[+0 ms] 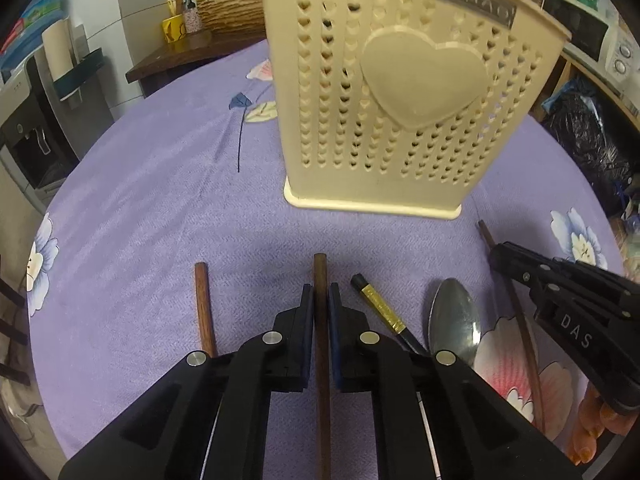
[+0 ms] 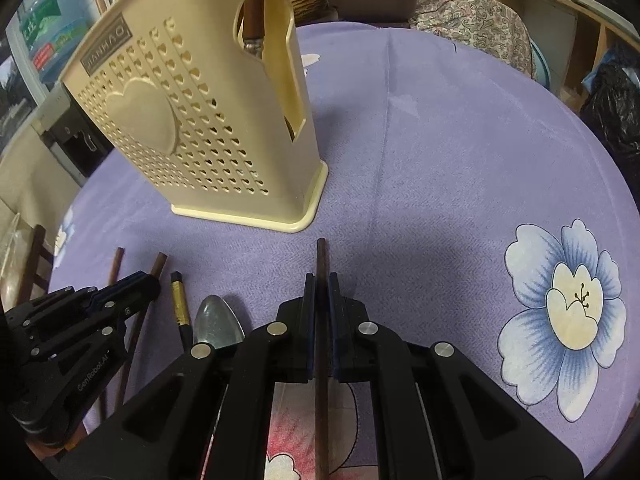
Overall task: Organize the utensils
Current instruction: 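Lift both brown chopsticks and lower them into the holder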
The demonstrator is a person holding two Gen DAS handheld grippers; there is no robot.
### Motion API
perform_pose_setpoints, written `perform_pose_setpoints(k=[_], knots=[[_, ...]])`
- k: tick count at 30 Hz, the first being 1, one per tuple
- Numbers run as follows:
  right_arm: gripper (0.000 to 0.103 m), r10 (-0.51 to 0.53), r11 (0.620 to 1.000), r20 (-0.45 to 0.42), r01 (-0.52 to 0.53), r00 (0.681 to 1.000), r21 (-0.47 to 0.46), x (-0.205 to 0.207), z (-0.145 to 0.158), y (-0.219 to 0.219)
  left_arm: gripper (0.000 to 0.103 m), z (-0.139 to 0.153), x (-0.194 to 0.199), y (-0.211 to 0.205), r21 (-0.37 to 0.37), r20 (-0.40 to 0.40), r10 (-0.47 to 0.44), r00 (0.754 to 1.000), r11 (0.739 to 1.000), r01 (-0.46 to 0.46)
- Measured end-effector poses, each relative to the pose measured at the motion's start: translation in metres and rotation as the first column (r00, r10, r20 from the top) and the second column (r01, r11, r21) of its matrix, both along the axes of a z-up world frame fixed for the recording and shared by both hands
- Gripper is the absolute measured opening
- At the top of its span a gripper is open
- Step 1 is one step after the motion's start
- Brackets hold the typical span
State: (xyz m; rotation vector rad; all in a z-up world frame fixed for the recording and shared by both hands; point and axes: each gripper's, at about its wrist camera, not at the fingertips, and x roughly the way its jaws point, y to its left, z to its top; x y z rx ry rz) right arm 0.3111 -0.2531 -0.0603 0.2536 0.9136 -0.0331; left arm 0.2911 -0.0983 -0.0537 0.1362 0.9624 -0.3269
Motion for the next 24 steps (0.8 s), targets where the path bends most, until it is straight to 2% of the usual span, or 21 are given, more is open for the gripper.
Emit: perform_pose_setpoints(k=[5,9,16,21,24], knots=[[0.006,0.025,0.999,0.082,-0.029,0.996,0.039,-0.017,0.029,-0.006,0.008,0.038,-0.013,0.017,-0.099,0.081,0.015,0.997,0.995,-0.007],[0.006,0.055,0.997,0.175,-0.064,0.983,0.045,-0.042,0.066,-0.01,0.008,0.079,-0.031,0.035,-0.173,0.166,0.028,0.986,0.985,0.002],[0.006,0.099,0.995,0.323,-0.104,0.941,-0.001,-0.085,0.131,-0.021,0.008,0.143,-0.049,0.057,-0.223,0.321,0.036,0.946,0.974,0.039],[0.006,0.093,0.996,0.372,-0.091,0.924,-0.023,-0.096,0.159,-0.028,0.008,0.157,-0.043,0.06,-0.249,0.345,0.057,0.937,0.968,0.033],[0.006,0.091,0.996,0.374,-0.082,0.923,-0.039,-0.095,0.164,-0.028,0.008,0.158,-0.04,0.057,-0.25,0.355,0.069,0.932,0.968,0.023]])
